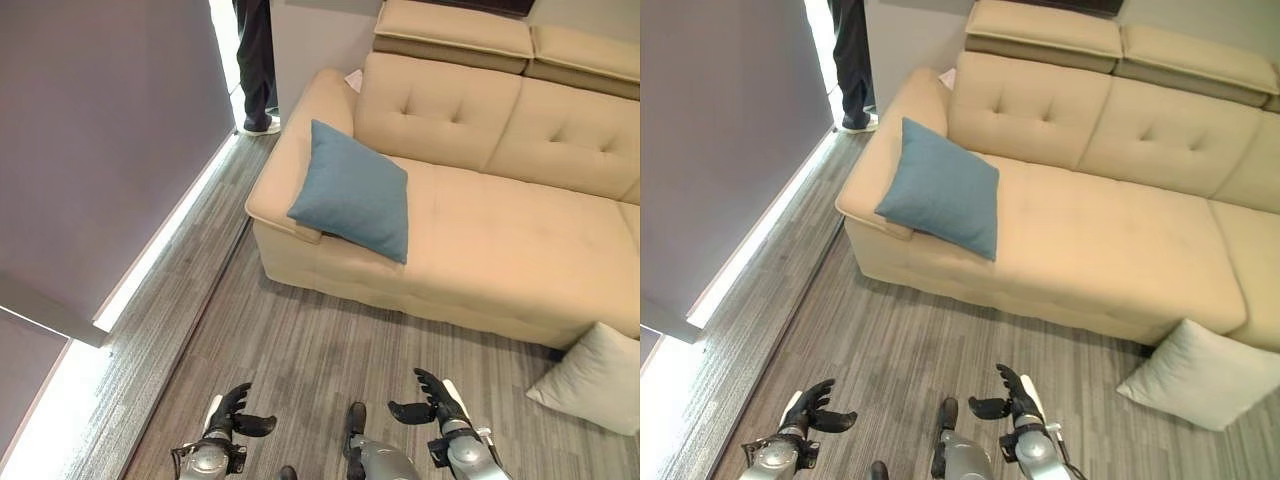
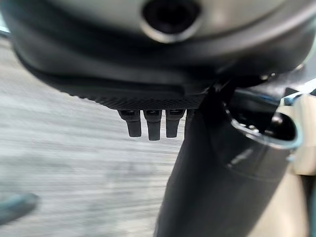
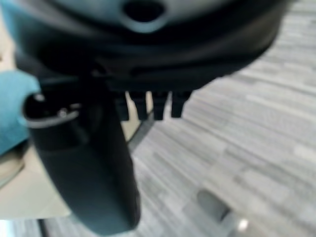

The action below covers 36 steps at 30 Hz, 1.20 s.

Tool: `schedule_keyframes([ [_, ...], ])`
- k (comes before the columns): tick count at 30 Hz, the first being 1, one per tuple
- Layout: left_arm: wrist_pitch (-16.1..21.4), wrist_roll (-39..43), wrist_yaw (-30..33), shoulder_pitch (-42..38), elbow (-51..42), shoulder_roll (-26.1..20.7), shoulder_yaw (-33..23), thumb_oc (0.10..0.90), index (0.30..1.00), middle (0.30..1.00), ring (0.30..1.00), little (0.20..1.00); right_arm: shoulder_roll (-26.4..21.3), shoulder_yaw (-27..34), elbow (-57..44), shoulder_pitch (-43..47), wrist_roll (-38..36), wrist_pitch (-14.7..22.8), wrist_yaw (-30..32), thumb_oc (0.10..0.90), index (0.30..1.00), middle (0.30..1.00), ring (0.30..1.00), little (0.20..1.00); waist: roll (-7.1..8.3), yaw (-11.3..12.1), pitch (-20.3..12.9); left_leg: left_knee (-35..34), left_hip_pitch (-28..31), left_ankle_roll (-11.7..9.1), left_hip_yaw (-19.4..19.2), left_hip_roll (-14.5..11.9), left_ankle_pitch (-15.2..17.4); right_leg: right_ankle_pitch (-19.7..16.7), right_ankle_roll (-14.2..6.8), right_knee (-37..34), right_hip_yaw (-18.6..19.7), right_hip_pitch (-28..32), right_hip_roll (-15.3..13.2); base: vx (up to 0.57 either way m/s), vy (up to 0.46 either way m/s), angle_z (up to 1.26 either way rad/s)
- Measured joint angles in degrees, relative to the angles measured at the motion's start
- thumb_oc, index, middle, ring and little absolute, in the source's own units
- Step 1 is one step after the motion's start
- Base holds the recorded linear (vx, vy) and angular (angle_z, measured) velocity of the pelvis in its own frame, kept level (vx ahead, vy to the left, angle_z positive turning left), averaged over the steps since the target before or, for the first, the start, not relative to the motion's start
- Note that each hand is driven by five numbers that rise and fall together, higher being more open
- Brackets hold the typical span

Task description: Pick up all the scattered cushions and arrange them neatly on the sofa.

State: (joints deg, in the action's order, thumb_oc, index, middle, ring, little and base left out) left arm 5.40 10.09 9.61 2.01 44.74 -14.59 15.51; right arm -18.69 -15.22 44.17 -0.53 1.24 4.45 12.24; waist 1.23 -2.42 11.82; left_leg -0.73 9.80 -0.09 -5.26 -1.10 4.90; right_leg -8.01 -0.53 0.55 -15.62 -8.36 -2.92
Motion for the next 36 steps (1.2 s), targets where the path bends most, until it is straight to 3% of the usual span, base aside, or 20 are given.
schedule_keyframes([
  [1, 0.04, 0.01, 0.0, -0.23, -0.06, 0.11, 0.0, 0.8, 0.9, 0.9, 0.9, 0.9, -0.42, 0.03, -0.25, 0.18, 0.06, 0.06, 0.01, 0.8, 0.9, 0.9, 0.9, 0.9, 0.09, 0.06, -0.02, 2.76, -0.74, -0.35, -0.19, -0.13, 0.23, -0.86, 1.44, -1.31, -0.01, 1.31, 0.36, 0.23, -0.203, 0.1],
  [2, 0.01, 0.05, -0.05, -0.32, -0.35, 0.32, -0.02, 0.8, 0.9, 0.9, 0.9, 0.9, -1.09, 0.54, -0.87, 0.92, 0.11, 0.16, 0.06, 0.8, 0.9, 0.9, 0.9, 0.9, 0.17, -0.39, 0.12, 10.41, -3.82, -3.45, -0.17, -0.51, 1.27, 0.75, 2.66, -2.07, 0.35, 2.73, 0.6, 0.22, -0.203, 0.17],
  [4, 0.96, 0.39, 0.04, -1.47, -0.94, 0.28, -0.05, 0.8, 0.9, 0.9, 0.9, 0.9, -1.19, 1.08, -1.9, 0.83, 0.1, 0.25, 0.37, 0.8, 0.9, 0.9, 0.9, 0.9, 1.78, 0.8, 1.0, 32.76, -14.03, -6.86, -0.03, -1.08, 1.1, 1.12, 4.24, -2.93, 0.58, 4.5, -0.1, 0.15, -0.119, -0.14],
  [7, 0.63, 1.13, -0.27, -0.91, -0.72, 0.46, 0.12, 0.8, 0.9, 0.9, 0.9, 0.9, -0.99, 0.84, -2.35, 2.21, 0.06, 0.92, 0.62, 0.8, 0.9, 0.9, 0.9, 0.9, 1.62, 0.71, 1.08, 35.45, -19.88, -6.37, 1.21, -2.41, 1.83, 3.74, 6.44, -4.03, 0.35, 7.46, 1.33, 0.24, -0.045, -0.08],
  [8, 0.62, 1.13, -0.27, -1.78, -0.78, 0.56, 0.12, 0.8, 0.9, 0.9, 0.9, 0.9, -0.97, 0.87, -2.23, 2.14, 0.01, 0.81, 0.64, 0.8, 0.9, 0.9, 0.9, 0.9, 2.23, 0.82, 1.54, 30.33, -21.36, -4.63, -0.06, -1.95, 2.49, 4.49, 5.97, -5.22, 0.3, 8.54, 1.41, 0.25, 0.01, 0.22],
  [10, 0.6, 1.14, -0.27, -2.54, -0.83, 0.59, 0.1, 0.8, 0.9, 0.9, 0.9, 0.9, -0.96, 0.55, -2.17, 2.34, -0.01, 0.48, 0.57, 0.8, 0.9, 0.9, 0.9, 0.9, 2.75, 1.46, 2.29, 22.03, -21.88, -4.0, -1.37, -1.5, 2.09, 3.89, 5.73, -5.78, 0.01, 9.42, 1.92, 0.2, 0.049, 0.01],
  [12, 0.46, 1.1, -0.37, -1.78, -0.57, 0.62, 0.17, 0.8, 0.9, 0.9, 0.9, 0.9, -0.8, -0.17, -1.83, 2.29, -0.02, 0.37, 0.63, 0.8, 0.9, 0.9, 0.9, 0.9, 3.05, 1.57, 2.5, 10.38, -21.55, -4.28, -0.98, -0.13, -1.19, 5.61, 3.97, -5.81, 0.04, 10.92, 2.36, 0.29, 0.088, -0.06],
  [13, 0.48, 1.1, -0.39, -1.59, -0.67, 0.68, 0.19, 0.8, 0.9, 0.9, 0.9, 0.9, -0.9, -0.17, -1.82, 2.21, 0.0, 0.35, 0.61, 0.8, 0.9, 0.9, 0.9, 0.9, 3.03, 1.6, 2.55, 6.59, -21.04, -4.43, -0.4, 0.2, -3.11, 5.44, 4.26, -5.82, 0.09, 11.3, 2.59, 0.38, 0.171, -0.1],
  [14, 0.46, 1.1, -0.38, -1.18, -0.66, 0.61, 0.15, 0.8, 0.9, 0.9, 0.9, 0.9, -0.84, -0.09, -1.51, 2.41, -0.03, 0.34, 0.81, 0.8, 0.9, 0.9, 0.9, 0.9, 2.6, 1.71, 2.61, 1.34, -21.94, -5.12, 0.42, 0.22, -6.66, 7.2, 3.02, -5.87, 0.59, 12.1, 3.2, 0.29, 0.136, -0.14],
  [15, 0.46, 1.1, -0.37, -1.18, -0.71, 0.6, 0.16, 0.8, 0.9, 0.9, 0.9, 0.9, -0.9, -0.04, -1.47, 2.37, -0.01, 0.31, 0.9, 0.8, 0.9, 0.9, 0.9, 0.9, 2.27, 1.65, 2.65, -0.27, -21.8, -5.14, 1.21, 0.14, -7.63, 7.12, 3.39, -5.88, 0.74, 12.43, 3.68, 0.28, 0.162, -0.29],
  [16, 0.43, 1.1, -0.4, -0.43, -0.76, 0.65, 0.15, 0.8, 0.9, 0.9, 0.9, 0.9, -0.96, -0.06, -1.12, 2.26, 0.01, 0.3, 0.97, 0.8, 0.9, 0.9, 0.9, 0.9, 1.17, 1.85, 2.72, -2.25, -20.52, -2.94, 1.61, -0.29, -9.48, 7.82, 2.53, -5.79, 1.88, 13.93, 4.63, 0.16, 0.116, -0.34],
  [17, 0.43, 1.09, -0.42, 0.65, -0.87, 0.9, 0.26, 0.8, 0.9, 0.9, 0.9, 0.9, -1.28, -0.06, -1.16, 1.84, 0.01, 0.25, 1.04, 0.8, 0.9, 0.9, 0.9, 0.9, -0.47, 1.9, 2.12, -2.65, -19.67, -2.16, 2.04, -1.28, -11.32, 8.43, 1.97, -5.79, 2.38, 14.9, 5.79, 0.24, 0.183, -0.41],
  [18, 0.42, 1.06, -0.47, 1.43, -0.85, 1.03, 0.32, 0.8, 0.9, 0.9, 0.9, 0.9, -1.41, 0.02, -1.03, 1.48, 0.02, 0.24, 1.21, 0.8, 0.9, 0.9, 0.9, 0.9, -1.57, 1.68, 1.55, -2.44, -19.17, -0.61, 2.66, -1.97, -16.55, 9.37, 1.76, -5.8, 2.88, 15.81, 6.21, 0.23, 0.195, -0.37],
  [19, 0.29, 1.02, -0.41, 1.54, -0.51, 0.62, 0.22, 0.8, 0.9, 0.9, 0.9, 0.9, -0.8, -0.23, -0.18, 1.17, 0.04, 0.11, 1.35, 0.8, 0.9, 0.9, 0.9, 0.9, -0.69, 1.63, 0.98, -2.98, -17.8, 0.75, 2.09, -0.46, -16.05, 10.89, 0.29, -4.6, 3.85, 15.92, 4.38, 0.21, 0.193, -0.3],
  [22, 0.3, 1.0, -0.41, 0.95, -0.76, 0.1, 0.18, 0.8, 0.9, 0.9, 0.9, 0.9, -0.61, -0.28, -0.04, 1.01, 0.11, 0.08, 1.27, 0.8, 0.9, 0.9, 0.9, 0.9, -0.51, 1.55, 0.8, -4.36, -15.06, 3.12, 0.47, 2.53, -14.64, 14.96, -2.97, 2.4, 5.02, 14.5, 0.41, 0.18, 0.215, -0.21],
  [25, 0.35, 0.93, -0.43, -0.48, -0.86, -1.53, 0.26, 0.8, 0.9, 0.9, 0.9, 0.9, 0.56, -0.29, -0.66, 0.99, 0.33, 0.08, 0.69, 0.8, 0.9, 0.9, 0.9, 0.9, -0.6, 1.48, 0.64, -4.31, -12.2, 4.37, -0.41, 3.41, -12.91, 19.79, -6.33, 22.25, 5.0, 6.96, -3.11, 0.15, 0.2, -0.08],
  [28, 0.51, 0.7, -0.27, -2.43, -0.47, -3.15, 0.21, 0.8, 0.9, 0.9, 0.9, 0.9, 2.21, -0.21, -0.47, 1.03, 0.44, 0.13, 0.58, 0.8, 0.9, 0.9, 0.9, 0.9, 1.06, 1.65, 0.39, -3.82, -10.9, 6.29, -0.53, 4.84, -10.91, 19.11, -7.2, 34.04, 4.85, 1.21, -6.87, 0.13, 0.107, 0.04],
  [30, 0.49, 0.6, -0.13, -2.85, -0.55, -3.31, 0.03, 0.8, 0.9, 0.9, 0.9, 0.9, 2.82, -0.55, -0.49, 1.9, 0.43, 0.16, 0.44, 0.8, 0.9, 0.9, 0.9, 0.9, 0.27, 1.59, 0.76, -3.79, -8.95, 7.04, -0.66, 4.46, -9.5, 19.38, -6.77, 33.26, 3.09, -0.85, -8.23, 0.24, 0.024, -0.08],
  [32, 0.52, 0.59, -0.21, -2.71, -0.36, -2.61, 0.1, 0.8, 0.9, 0.9, 0.9, 0.9, 3.05, -0.61, -0.27, 2.22, 0.42, 0.16, 0.39, 0.8, 0.9, 0.9, 0.9, 0.9, -0.14, 1.58, 0.91, -4.19, -7.41, 6.79, -0.49, 3.86, -8.17, 19.08, -6.84, 23.14, 0.2, -1.37, -7.64, 0.26, -0.034, -0.07],
  [36, 0.44, 0.56, -0.32, -2.46, 0.54, -2.46, 0.15, 0.8, 0.9, 0.9, 0.9, 0.9, 3.31, -0.56, 0.12, 1.94, 0.41, 0.02, 0.45, 0.8, 0.9, 0.9, 0.9, 0.9, 0.76, 0.77, 1.06, -4.33, -6.51, 5.42, -0.25, 3.92, -7.77, 12.4, -7.32, 9.89, 0.06, -3.93, -5.38, 0.14, -0.045, 0.12],
])
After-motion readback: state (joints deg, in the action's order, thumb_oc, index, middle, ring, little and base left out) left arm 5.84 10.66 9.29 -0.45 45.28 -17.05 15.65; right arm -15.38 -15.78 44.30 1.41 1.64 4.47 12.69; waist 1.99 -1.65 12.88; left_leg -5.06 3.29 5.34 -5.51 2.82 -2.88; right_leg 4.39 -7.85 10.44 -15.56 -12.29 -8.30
